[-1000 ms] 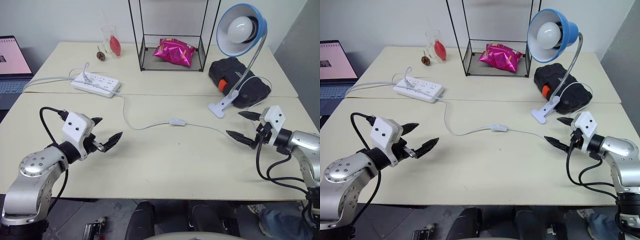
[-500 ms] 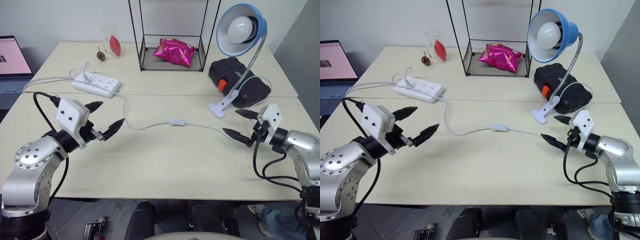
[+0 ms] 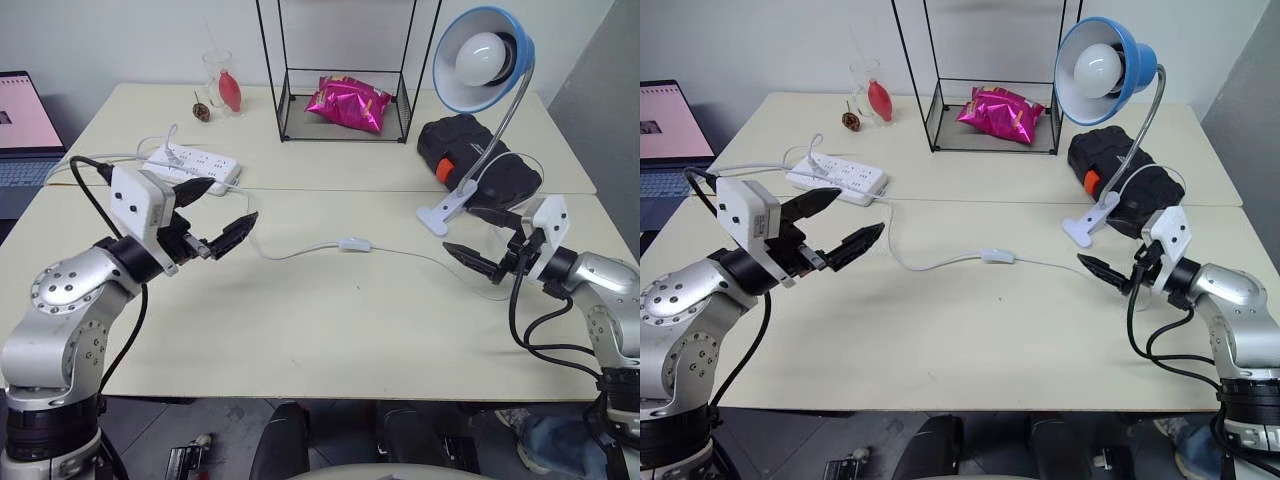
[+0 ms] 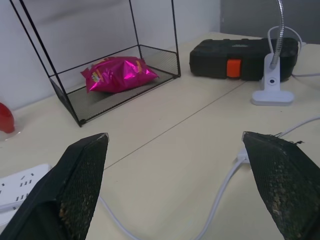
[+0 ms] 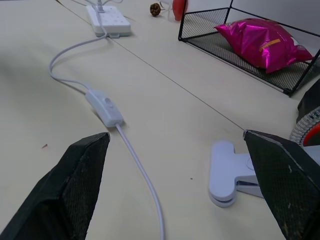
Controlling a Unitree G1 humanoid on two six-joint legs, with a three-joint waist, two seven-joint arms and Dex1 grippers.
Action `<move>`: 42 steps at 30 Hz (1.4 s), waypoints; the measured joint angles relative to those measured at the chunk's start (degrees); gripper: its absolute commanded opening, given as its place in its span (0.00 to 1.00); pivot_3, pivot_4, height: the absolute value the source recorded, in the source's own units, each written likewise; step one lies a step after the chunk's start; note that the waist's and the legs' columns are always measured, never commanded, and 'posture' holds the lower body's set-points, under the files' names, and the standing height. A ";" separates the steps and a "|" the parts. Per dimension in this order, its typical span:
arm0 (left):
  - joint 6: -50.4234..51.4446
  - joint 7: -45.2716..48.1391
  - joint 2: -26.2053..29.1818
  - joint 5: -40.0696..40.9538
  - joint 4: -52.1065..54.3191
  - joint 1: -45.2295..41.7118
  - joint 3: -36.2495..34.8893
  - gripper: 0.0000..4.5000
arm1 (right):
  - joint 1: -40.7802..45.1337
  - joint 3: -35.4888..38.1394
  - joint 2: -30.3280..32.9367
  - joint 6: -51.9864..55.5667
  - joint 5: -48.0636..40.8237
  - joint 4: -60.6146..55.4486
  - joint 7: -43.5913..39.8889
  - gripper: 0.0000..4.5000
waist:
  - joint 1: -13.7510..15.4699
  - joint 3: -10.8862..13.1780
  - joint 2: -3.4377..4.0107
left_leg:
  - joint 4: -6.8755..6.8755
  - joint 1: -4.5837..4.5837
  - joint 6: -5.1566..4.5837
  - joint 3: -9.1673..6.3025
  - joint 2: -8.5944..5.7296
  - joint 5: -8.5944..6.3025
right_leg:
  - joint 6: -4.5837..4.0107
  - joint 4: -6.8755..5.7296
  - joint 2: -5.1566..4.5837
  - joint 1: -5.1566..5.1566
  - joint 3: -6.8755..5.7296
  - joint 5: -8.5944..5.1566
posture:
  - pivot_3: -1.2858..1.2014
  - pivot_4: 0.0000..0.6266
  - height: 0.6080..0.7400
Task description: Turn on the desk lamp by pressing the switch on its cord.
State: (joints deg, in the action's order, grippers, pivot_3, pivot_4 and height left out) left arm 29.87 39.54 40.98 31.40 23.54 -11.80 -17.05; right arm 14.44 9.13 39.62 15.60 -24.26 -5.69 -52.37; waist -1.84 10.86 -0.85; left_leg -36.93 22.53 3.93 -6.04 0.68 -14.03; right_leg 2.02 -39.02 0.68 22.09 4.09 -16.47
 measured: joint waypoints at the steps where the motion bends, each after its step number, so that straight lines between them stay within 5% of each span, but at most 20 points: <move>1: 0.00 0.50 0.35 0.00 -0.28 -0.23 0.54 0.99 | -0.11 -0.01 0.11 0.54 -0.07 -0.98 0.03 1.00 | 0.00 0.00 0.00 | 0.00 0.00 0.00 0.00 0.00 0.00 | 0.00 0.00 0.00 0.00 0.00 0.00 | 0.52 0.24 1.00; 16: -2.42 15.28 3.11 -4.93 -13.54 -9.17 15.04 0.99 | -2.47 -3.50 10.05 26.42 -4.24 -21.06 2.67 1.00 | 0.04 0.01 0.00 | -0.01 0.14 0.00 -0.03 -0.02 0.00 | 0.23 0.01 0.02 0.12 -0.04 -0.14 | 0.52 0.24 1.00; 26: -8.89 25.03 -9.08 -12.32 -42.50 -27.87 26.52 0.99 | 0.24 -3.61 7.81 40.67 -7.97 -29.32 12.11 1.00 | 0.14 0.01 -0.02 | -0.03 0.32 -0.01 -0.07 -0.09 0.00 | 0.22 0.03 0.03 0.22 -0.08 -0.10 | 0.52 0.24 1.00; 42: -20.14 31.46 -21.27 -22.57 -75.98 -41.52 30.13 0.99 | -1.18 -0.55 4.61 49.51 -14.43 -36.88 20.85 1.00 | -0.03 0.01 -0.03 | -0.03 0.36 -0.02 -0.13 -0.11 0.00 | 0.05 0.01 0.03 0.24 -0.13 -0.01 | 0.52 0.24 1.00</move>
State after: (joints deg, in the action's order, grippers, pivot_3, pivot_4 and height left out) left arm 9.73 71.00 19.71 8.82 -52.44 -53.32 13.08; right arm 13.26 8.58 44.23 65.11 -38.69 -42.57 -31.52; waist -1.86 10.88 -0.88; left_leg -36.95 22.89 3.91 -6.17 0.56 -14.03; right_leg 2.07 -39.01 0.71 22.32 3.96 -16.48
